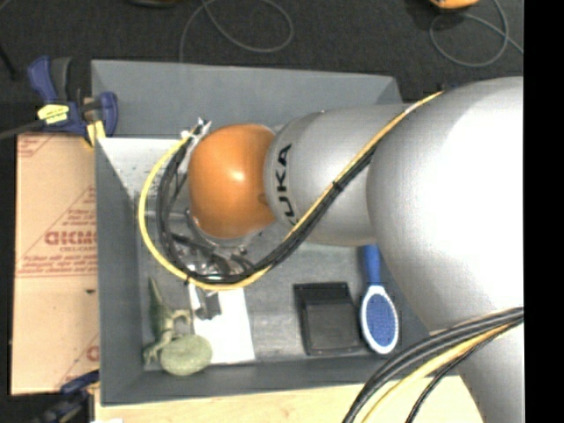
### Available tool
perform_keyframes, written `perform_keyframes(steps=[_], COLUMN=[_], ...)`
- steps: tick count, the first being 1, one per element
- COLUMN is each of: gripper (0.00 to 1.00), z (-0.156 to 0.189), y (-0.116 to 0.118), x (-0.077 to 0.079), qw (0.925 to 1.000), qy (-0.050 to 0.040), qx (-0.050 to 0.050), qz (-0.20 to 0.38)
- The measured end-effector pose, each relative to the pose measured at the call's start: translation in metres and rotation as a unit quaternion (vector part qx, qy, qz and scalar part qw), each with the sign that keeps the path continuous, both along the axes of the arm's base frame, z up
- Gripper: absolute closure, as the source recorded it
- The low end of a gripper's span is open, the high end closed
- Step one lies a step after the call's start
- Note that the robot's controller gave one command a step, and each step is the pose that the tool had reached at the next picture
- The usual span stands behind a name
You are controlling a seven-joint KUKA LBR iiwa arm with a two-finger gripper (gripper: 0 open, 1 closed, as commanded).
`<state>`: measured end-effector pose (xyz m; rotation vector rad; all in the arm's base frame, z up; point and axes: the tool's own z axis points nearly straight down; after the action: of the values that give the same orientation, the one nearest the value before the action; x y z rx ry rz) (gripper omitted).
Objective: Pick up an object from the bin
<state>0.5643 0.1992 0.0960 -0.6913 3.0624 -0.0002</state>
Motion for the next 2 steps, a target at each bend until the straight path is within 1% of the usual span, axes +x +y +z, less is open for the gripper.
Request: perform_keyframes(steps=[1,2], gripper=[0.0,0.0], z=[0.015,-0.012], y=[0.026,0.017], x=[-0.016,-0.043], qw=[0.9838,0.9627], qy=[-0.0017,-0.0017], qx=[0.001,0.0], qz=[0.179,0.271])
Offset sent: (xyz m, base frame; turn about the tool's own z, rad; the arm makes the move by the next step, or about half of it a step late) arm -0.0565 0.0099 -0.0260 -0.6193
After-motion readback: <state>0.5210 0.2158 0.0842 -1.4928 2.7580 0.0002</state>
